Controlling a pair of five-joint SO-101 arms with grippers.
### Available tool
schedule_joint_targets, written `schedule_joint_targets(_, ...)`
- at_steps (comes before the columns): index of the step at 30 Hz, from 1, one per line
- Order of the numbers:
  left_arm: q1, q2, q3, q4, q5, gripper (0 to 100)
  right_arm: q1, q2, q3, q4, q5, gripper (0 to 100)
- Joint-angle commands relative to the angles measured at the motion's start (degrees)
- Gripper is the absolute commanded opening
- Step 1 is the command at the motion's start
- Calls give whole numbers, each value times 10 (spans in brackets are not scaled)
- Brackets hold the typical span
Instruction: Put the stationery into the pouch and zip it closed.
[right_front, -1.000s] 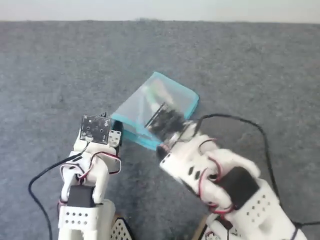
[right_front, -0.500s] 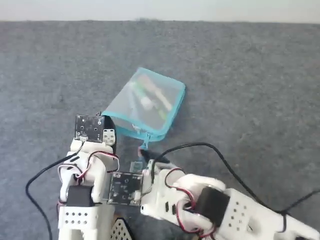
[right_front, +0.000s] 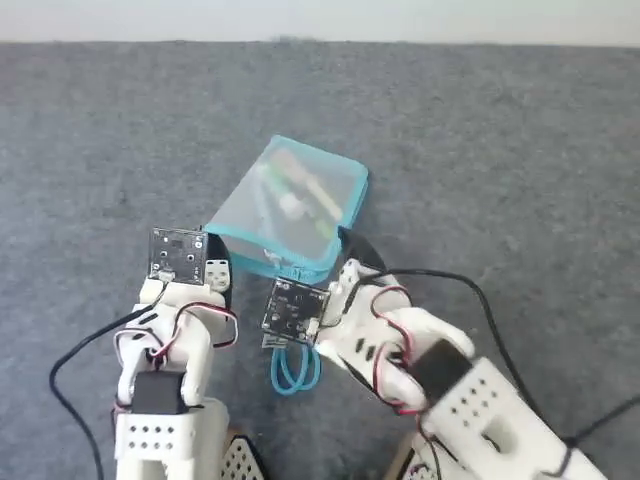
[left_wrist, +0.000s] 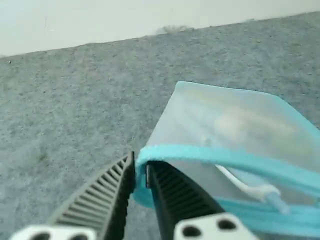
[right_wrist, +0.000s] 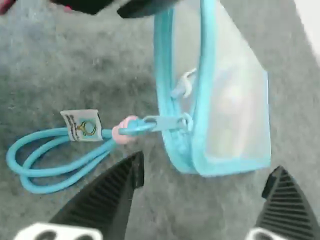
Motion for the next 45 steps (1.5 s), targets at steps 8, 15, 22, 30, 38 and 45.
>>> schedule_joint_targets(8, -1, -8, -44, 11, -4, 12, 8, 167, -60, -112, 11, 369)
schedule_joint_targets(15, -1, -8, -44, 15, -4, 12, 36, 241, -149, -117, -53, 154)
schedule_joint_targets(22, -28, -8, -107, 54, -4, 16, 58, 301, -183, -117, -59, 7)
schedule_joint_targets(30, -77, -8, -218, 160, -3, 197, 87, 309, -209, -111, -106, 6)
schedule_joint_targets(38, -64, -8, -234, 189, -3, 239, 111, 314, -226, -106, -115, 6)
schedule_joint_targets(45, 21, -8, -233, 226, -12, 239, 132, 309, -358, 11, -195, 6)
